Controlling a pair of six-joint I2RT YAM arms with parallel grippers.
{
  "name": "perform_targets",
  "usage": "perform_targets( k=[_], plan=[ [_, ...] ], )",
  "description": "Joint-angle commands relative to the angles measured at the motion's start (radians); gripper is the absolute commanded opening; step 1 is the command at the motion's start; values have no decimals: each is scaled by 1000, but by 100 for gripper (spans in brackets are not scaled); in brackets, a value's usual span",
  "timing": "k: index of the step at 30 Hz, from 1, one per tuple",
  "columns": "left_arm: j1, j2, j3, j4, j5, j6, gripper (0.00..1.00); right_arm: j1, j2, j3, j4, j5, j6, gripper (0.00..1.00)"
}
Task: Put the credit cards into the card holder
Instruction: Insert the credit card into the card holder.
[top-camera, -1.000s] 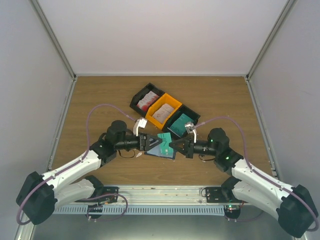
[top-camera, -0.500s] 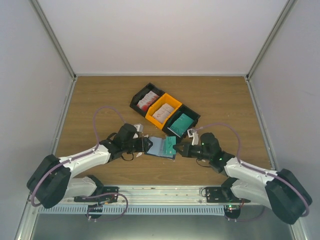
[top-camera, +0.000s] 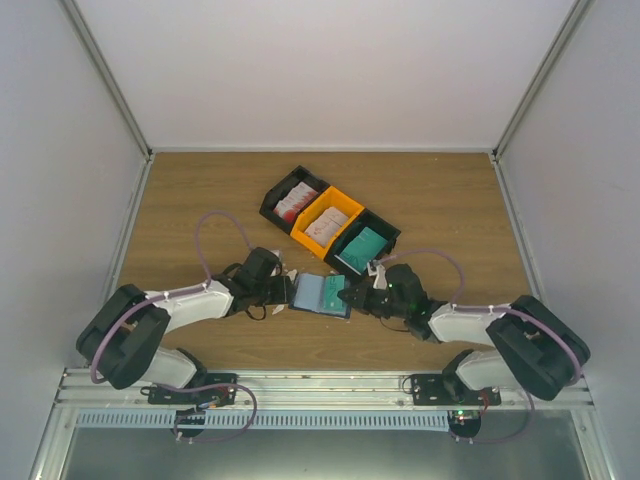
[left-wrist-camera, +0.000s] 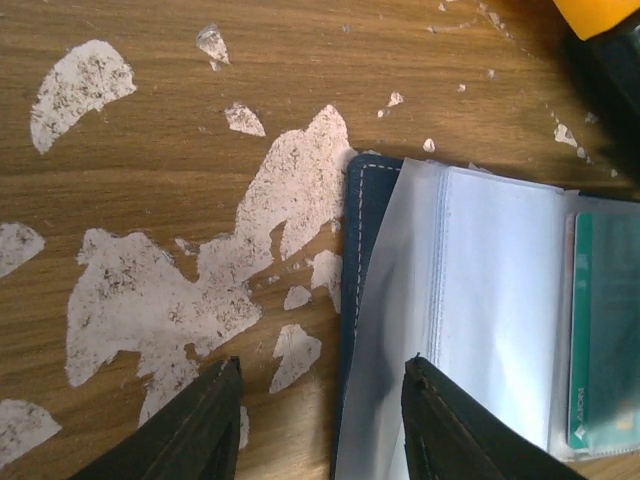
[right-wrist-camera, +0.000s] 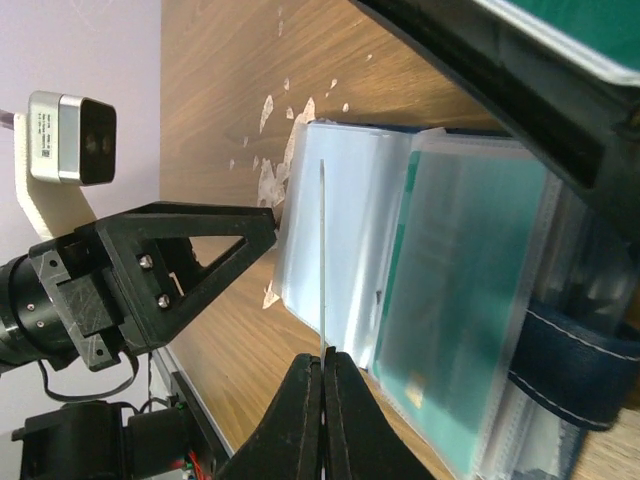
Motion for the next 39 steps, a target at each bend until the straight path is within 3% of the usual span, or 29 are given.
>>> perform_targets(
  k=[1, 6, 17, 25, 31, 39],
  plan=[
    [12, 21, 17, 76, 18, 21, 43, 27, 59, 34, 113, 28, 54, 1],
    [19, 22, 14, 79, 34, 17, 36, 33, 135, 34, 186, 37, 77, 1],
    [62, -23, -27, 93, 96, 3, 34, 34, 157, -9, 229, 105, 96, 1],
    [66, -39, -36, 94, 124, 4, 35, 37, 3, 38, 27, 172, -48, 0],
    [66, -60, -52, 93, 88, -5, 35, 42, -73, 23, -64, 204, -16, 1],
    [66, -29, -79, 167, 199, 6, 35, 94, -52, 38, -91, 224, 18, 0]
  ],
)
